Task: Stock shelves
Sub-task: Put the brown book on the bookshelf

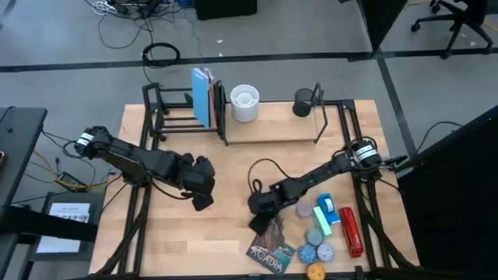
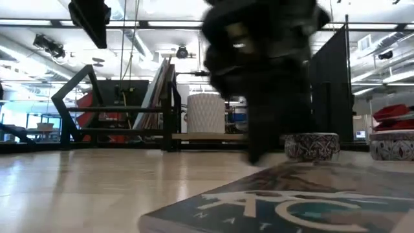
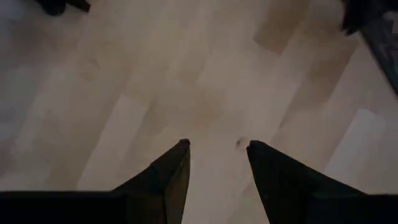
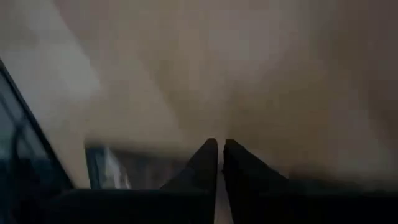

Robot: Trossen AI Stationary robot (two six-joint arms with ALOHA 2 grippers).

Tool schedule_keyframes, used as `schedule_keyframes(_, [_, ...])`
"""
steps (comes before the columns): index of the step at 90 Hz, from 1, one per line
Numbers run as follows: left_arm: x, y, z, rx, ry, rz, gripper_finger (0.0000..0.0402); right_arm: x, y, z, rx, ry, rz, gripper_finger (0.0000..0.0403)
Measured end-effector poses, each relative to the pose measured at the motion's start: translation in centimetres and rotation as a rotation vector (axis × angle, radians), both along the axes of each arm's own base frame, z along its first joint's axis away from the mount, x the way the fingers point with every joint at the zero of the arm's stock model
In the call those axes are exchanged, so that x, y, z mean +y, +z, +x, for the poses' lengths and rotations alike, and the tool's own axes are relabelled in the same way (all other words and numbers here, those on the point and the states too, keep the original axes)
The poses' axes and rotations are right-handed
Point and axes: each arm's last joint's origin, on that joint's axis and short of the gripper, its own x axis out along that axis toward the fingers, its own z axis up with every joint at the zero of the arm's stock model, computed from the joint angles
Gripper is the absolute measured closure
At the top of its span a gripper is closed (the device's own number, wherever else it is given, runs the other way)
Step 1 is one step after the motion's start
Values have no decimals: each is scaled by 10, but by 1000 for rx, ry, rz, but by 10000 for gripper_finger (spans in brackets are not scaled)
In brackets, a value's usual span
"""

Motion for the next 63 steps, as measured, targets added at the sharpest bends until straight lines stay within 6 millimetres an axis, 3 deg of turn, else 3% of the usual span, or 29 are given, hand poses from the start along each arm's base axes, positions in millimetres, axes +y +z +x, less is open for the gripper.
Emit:
schedule_keyframes(10, [-3,1,3,-39,-6,-13,255,-11,35,9,-62,62,-37,403])
schedule_keyframes(16, [-4,2,5,-58,-8,-20,255,-8,56,5,-86,152,-70,403])
schedule_keyframes(30, [-5,4,9,-106,-2,-33,255,27,82,-22,-115,440,-154,403])
schedule_keyframes(37, [-5,4,10,-117,-1,-35,255,47,79,-36,-90,586,-197,403])
schedule_keyframes(47, [-5,4,10,-121,4,-33,255,71,59,-52,-52,728,-235,403])
schedule_keyframes(63, [-5,4,10,-124,6,-32,255,87,24,-62,22,785,-254,403])
